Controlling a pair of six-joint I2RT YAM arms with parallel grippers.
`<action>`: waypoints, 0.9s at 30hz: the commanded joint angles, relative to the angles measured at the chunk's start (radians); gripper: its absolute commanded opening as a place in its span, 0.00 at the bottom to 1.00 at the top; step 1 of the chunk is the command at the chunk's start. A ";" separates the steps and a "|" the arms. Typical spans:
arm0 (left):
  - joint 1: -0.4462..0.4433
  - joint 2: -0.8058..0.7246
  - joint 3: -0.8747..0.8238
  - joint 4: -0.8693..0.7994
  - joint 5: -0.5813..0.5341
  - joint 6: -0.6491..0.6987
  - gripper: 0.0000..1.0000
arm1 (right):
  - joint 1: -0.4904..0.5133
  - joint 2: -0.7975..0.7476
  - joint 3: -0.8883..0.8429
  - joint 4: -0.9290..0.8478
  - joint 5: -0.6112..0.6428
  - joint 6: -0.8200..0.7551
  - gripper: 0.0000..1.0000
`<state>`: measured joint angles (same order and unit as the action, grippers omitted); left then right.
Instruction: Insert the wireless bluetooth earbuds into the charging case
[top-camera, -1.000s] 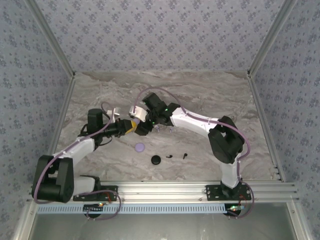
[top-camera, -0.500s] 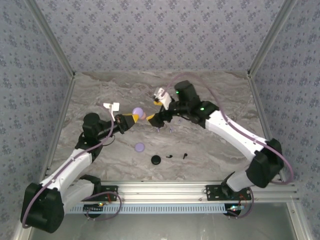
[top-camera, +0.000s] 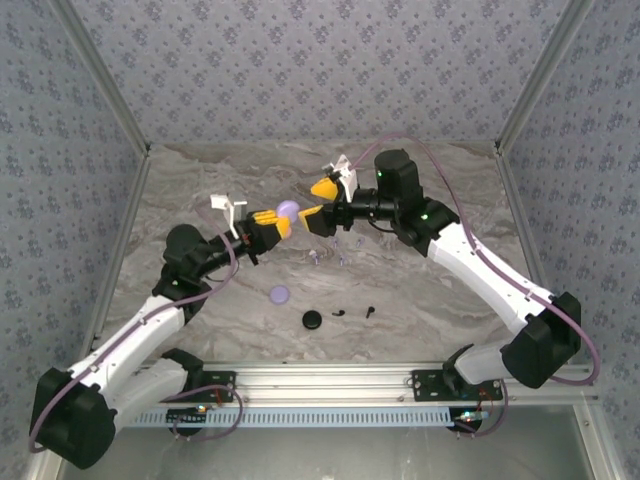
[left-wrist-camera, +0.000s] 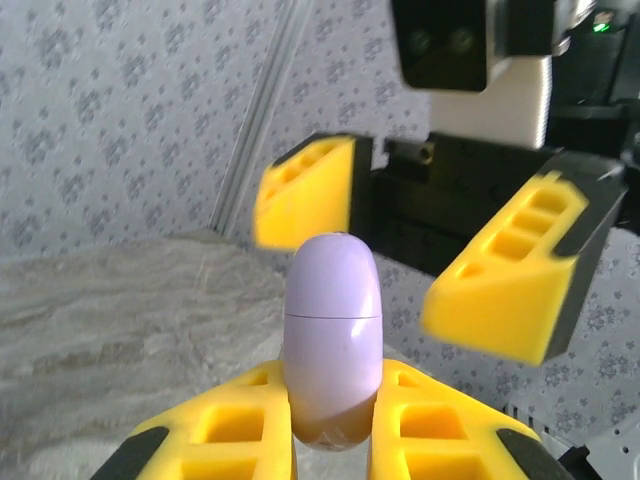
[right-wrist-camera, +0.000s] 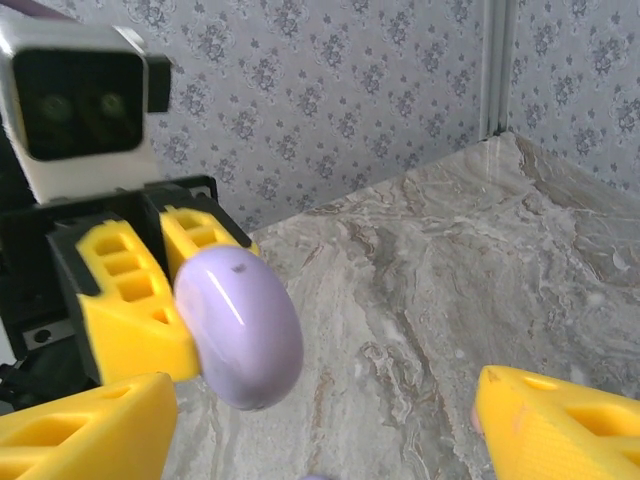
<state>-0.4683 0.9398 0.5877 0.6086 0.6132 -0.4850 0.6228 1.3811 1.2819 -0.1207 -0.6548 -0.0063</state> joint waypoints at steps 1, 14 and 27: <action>-0.017 0.015 0.049 0.040 0.022 0.054 0.00 | 0.014 0.016 0.030 0.020 -0.009 0.012 0.80; -0.033 0.047 0.063 0.016 0.024 0.074 0.00 | -0.007 0.009 0.013 0.076 -0.005 0.050 0.77; -0.035 0.048 0.063 0.022 0.040 0.074 0.00 | -0.022 0.038 0.041 0.005 0.069 0.043 0.73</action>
<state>-0.4938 0.9867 0.6144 0.5976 0.6189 -0.4297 0.6147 1.3987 1.2873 -0.0864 -0.6353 0.0235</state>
